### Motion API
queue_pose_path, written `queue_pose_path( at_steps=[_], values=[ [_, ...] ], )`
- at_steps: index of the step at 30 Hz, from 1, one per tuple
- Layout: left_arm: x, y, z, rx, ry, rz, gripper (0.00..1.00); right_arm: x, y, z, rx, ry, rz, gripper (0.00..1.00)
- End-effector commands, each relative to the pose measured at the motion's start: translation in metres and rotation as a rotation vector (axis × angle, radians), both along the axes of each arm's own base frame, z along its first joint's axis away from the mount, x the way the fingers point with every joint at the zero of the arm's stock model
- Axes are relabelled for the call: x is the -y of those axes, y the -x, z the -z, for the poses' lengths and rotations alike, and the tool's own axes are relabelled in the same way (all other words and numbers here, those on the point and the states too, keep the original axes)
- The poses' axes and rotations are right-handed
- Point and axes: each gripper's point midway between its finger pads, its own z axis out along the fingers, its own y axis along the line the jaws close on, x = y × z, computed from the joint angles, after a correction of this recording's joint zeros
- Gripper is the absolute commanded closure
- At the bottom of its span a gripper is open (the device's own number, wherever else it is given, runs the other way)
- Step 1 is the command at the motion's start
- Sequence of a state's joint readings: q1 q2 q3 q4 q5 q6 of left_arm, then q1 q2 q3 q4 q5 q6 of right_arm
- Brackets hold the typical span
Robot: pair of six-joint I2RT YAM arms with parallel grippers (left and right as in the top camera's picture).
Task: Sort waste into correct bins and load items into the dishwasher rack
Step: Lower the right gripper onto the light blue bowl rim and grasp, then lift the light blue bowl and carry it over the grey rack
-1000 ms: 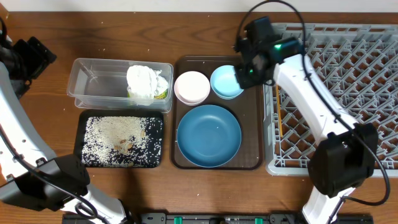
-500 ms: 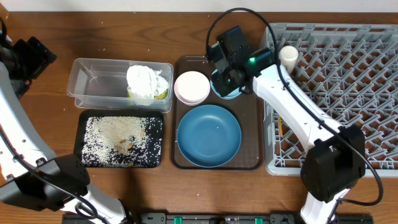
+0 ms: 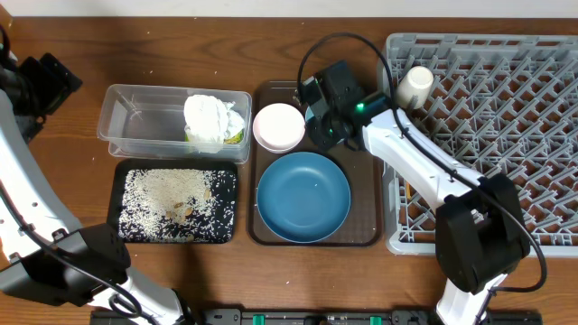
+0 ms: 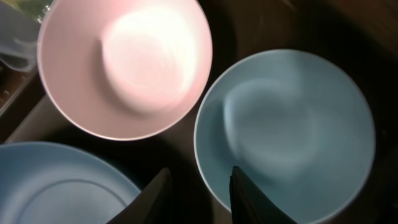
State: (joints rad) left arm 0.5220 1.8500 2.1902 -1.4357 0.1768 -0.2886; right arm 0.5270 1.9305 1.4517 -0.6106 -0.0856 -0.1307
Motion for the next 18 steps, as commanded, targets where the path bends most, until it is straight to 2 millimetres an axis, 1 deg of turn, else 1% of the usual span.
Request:
queue_pose_path(
  at_steps=[1, 6, 12, 16, 18],
  values=[
    [-0.002, 0.000, 0.001, -0.006, -0.002, -0.007, 0.08, 0.000, 0.004, 0.007, 0.026, 0.016, -0.044, 0.71],
    [-0.002, 0.000, 0.001, -0.006, -0.002, -0.007, 0.08, 0.002, 0.007, 0.024, 0.042, 0.020, -0.065, 0.69],
    [-0.002, 0.000, 0.001, -0.006, -0.002, -0.007, 0.08, 0.001, 0.007, 0.032, 0.068, 0.013, -0.075, 0.68],
    [-0.002, 0.000, 0.001, -0.006, -0.002, -0.007, 0.08, 0.004, 0.007, 0.037, 0.082, 0.027, -0.087, 0.71],
    [-0.002, 0.000, 0.001, -0.005, -0.002, -0.007, 0.08, 0.008, 0.007, 0.040, 0.078, 0.041, -0.079, 0.75]
  ],
)
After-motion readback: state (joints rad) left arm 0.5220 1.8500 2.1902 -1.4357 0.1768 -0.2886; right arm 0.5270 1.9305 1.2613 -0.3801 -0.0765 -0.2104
